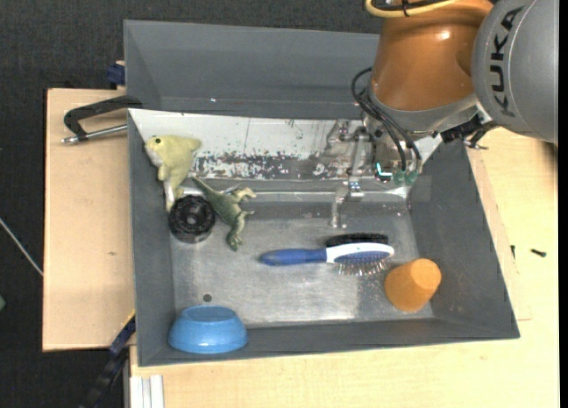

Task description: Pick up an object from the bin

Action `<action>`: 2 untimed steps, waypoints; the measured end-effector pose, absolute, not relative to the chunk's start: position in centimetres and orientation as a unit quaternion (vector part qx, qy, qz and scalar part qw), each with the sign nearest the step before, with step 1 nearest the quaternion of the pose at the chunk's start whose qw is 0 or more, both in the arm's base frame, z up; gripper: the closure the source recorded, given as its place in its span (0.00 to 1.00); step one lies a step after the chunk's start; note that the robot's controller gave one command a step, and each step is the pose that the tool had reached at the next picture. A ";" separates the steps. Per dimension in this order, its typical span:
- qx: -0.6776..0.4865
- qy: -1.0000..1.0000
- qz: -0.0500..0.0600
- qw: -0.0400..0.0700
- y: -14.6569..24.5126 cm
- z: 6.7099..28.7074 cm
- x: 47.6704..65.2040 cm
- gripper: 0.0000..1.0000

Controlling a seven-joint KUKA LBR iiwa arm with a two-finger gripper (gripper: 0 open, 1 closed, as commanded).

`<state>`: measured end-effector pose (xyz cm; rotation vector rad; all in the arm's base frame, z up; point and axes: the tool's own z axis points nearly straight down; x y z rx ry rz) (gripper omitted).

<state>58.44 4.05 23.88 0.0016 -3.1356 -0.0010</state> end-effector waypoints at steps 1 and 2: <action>-0.012 -1.000 -0.001 0.004 -0.4 8.5 57.1 0.00; -0.011 -1.000 -0.001 0.000 -0.3 9.0 57.3 1.00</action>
Offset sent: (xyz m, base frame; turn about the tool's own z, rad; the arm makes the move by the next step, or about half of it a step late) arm -0.0121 -0.0449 -0.1497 0.0224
